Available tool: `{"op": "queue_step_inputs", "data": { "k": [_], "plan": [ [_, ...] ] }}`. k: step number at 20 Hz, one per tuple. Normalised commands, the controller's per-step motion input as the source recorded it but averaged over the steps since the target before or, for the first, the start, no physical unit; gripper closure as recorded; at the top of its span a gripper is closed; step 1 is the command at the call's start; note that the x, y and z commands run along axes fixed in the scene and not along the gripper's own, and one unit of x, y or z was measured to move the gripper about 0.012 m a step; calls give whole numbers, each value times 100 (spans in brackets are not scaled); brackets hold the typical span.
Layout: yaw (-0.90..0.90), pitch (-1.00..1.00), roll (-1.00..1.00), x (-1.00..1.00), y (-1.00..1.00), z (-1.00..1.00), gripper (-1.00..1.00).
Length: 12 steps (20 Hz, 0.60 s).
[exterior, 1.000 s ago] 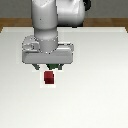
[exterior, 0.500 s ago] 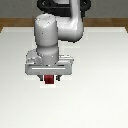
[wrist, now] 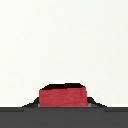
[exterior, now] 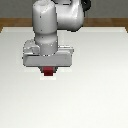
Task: Place the red cube on top of the green cube.
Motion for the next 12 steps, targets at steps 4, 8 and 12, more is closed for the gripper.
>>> {"op": "queue_step_inputs", "data": {
  "k": [4,8,12],
  "plan": [
    [0,0,0,0,0,100,100],
    [0,0,0,-12,0,25,100],
    [0,0,0,-100,0,0,100]
  ]
}}
